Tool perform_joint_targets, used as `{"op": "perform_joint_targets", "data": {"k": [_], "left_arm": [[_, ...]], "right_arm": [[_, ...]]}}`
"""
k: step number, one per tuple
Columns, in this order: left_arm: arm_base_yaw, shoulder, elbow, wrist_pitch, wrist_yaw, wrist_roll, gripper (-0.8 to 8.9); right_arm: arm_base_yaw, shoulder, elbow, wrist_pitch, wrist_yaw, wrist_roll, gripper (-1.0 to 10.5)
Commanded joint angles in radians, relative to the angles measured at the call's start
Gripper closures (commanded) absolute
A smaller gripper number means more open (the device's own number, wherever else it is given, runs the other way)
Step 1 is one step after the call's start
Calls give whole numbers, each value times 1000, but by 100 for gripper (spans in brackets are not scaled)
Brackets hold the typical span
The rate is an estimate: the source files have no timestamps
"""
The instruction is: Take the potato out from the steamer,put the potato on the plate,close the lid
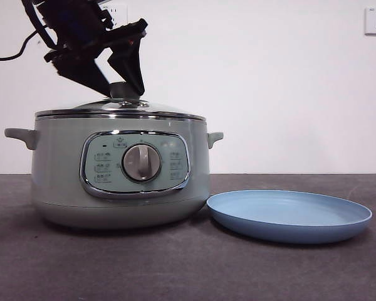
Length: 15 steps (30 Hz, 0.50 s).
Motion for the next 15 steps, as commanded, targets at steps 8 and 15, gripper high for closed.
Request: {"op": "perform_joint_targets", "data": {"k": [8, 15], "left_arm": [[5, -16, 39, 13, -5, 19, 822], [5, -58, 237, -124, -5, 72, 822]], "right_arm": [[2, -2, 2, 3, 3, 0, 352], [2, -2, 2, 5, 2, 0, 352]]}}
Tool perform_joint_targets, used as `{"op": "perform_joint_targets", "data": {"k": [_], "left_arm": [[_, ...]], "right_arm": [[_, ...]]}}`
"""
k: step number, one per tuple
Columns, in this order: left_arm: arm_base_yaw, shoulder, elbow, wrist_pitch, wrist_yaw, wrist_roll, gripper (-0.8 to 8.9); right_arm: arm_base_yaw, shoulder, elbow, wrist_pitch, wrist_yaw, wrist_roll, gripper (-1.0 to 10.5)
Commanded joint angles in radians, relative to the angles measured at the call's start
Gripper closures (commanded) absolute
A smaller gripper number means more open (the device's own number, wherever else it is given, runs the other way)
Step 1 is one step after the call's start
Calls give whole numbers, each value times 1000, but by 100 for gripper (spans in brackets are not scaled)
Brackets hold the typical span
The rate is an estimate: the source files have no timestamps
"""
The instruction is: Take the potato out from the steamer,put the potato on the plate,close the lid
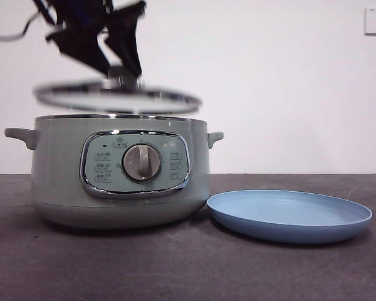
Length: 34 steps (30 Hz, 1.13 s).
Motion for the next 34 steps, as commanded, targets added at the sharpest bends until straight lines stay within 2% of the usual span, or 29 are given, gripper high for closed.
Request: {"op": "perform_joint_targets", "data": {"k": [1, 6, 11, 15, 19, 23, 27, 34], "left_arm": [[3, -55, 122, -12, 0, 44, 822], [3, -101, 293, -141, 1, 83, 822], [4, -203, 355, -175, 0, 90, 822], [5, -306, 355, -185, -1, 100, 822], [5, -414, 355, -199, -28, 113, 822], [5, -516, 355, -219, -115, 140, 822], [5, -616, 355, -275, -204, 166, 822], [5, -764, 355, -386, -328, 171, 822]], "right_arm": [[2, -1, 2, 8, 2, -1, 352], [2, -1, 2, 51, -5, -2, 352], [8, 21, 50, 56, -5, -24, 352], [49, 95, 178, -2, -3, -47, 352], [132, 230, 393, -166, 18, -140, 353], [233, 385, 602, -295, 126, -222, 387], [330, 533, 763, -338, 237, -274, 425], [467, 756, 924, -417, 404, -370, 411]]}}
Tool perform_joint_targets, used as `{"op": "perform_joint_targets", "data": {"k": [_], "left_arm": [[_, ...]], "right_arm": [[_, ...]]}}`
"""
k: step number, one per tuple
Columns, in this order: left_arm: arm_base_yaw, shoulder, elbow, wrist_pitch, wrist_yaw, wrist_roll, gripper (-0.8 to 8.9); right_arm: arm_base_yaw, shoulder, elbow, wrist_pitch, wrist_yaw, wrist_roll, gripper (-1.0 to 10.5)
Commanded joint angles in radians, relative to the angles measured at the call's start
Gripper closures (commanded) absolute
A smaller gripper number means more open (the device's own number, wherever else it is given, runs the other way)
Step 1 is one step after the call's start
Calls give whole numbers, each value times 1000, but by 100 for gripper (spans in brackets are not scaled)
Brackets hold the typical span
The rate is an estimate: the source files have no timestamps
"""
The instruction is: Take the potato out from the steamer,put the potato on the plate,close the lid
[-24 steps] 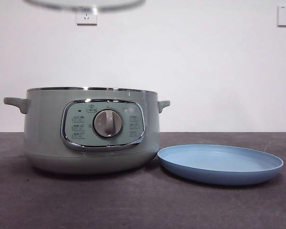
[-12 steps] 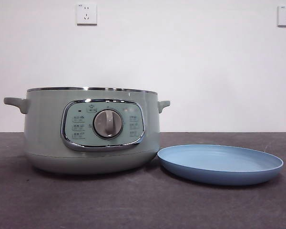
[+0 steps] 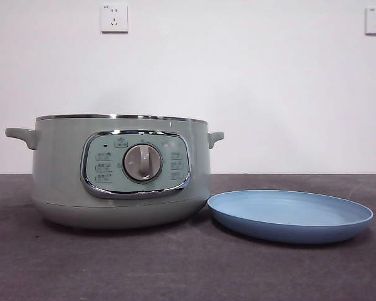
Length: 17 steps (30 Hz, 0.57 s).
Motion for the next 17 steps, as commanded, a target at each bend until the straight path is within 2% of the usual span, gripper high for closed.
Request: {"op": "perform_joint_targets", "data": {"k": [1, 5, 9, 17], "left_arm": [[2, -67, 16, 23, -32, 13, 822], [2, -132, 16, -12, -35, 12, 822], [2, -176, 16, -47, -35, 8, 822], [2, -189, 16, -122, -35, -18, 822]], "right_arm": [[38, 82, 14, -11, 42, -66, 411], [61, 172, 14, -14, 52, -87, 411], [67, 253, 14, -26, 108, -108, 412], [67, 370, 14, -46, 90, -109, 415]]}}
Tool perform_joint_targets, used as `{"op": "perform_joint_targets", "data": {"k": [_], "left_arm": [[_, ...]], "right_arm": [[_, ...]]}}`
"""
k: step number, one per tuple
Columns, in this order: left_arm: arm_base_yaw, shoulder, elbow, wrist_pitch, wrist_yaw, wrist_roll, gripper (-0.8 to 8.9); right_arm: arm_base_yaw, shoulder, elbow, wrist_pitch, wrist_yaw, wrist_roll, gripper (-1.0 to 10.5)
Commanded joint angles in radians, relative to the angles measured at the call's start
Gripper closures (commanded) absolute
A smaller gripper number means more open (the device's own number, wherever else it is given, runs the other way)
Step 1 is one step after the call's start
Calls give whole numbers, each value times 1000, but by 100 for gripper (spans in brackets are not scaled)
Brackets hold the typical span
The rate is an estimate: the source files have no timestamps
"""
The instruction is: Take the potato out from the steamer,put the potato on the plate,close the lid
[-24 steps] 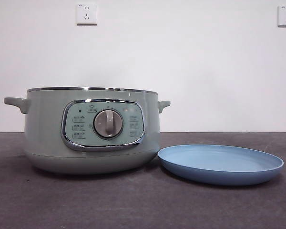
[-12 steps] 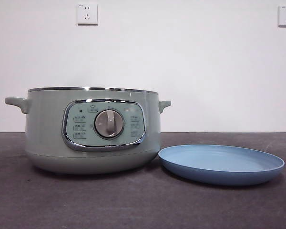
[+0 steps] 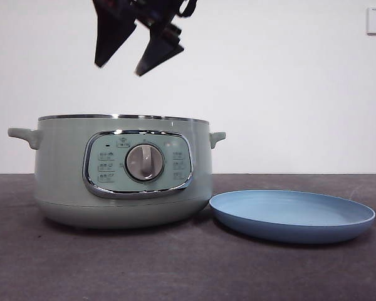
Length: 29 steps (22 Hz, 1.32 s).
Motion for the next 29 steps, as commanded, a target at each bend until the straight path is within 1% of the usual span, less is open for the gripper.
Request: {"op": "perform_joint_targets", "data": {"k": [1, 6, 7, 8, 10, 21, 22, 23, 24, 25, 26, 29], "left_arm": [[2, -8, 11, 55, 0, -7, 822], [2, -8, 11, 43, 2, -14, 822], [2, -8, 11, 42, 2, -14, 822], [2, -8, 11, 39, 2, -18, 822], [2, -8, 11, 26, 2, -31, 822], [2, -7, 11, -9, 1, -37, 822], [2, -7, 11, -14, 2, -37, 822], [2, -8, 11, -19, 2, -37, 822], [2, -7, 11, -20, 2, -37, 822], [2, -7, 11, -20, 1, -37, 822], [2, -7, 11, -19, 2, -37, 822], [2, 3, 11, -18, 1, -35, 822]], "right_arm": [[2, 32, 0, -2, -5, -9, 415], [2, 82, 0, -7, -10, -14, 420], [2, 96, 0, -8, -32, -13, 420], [2, 107, 0, -8, -36, -10, 422], [2, 134, 0, -6, -57, -10, 453], [-3, 248, 0, -31, -53, 5, 453], [-3, 248, 0, -26, -52, 4, 511], [-3, 248, 0, -18, -47, 1, 630], [-3, 248, 0, -21, -19, -2, 842], [-3, 248, 0, -26, 29, -1, 956], [-3, 242, 0, -26, 60, 1, 955], [-7, 174, 0, 5, 53, -8, 955]]}}
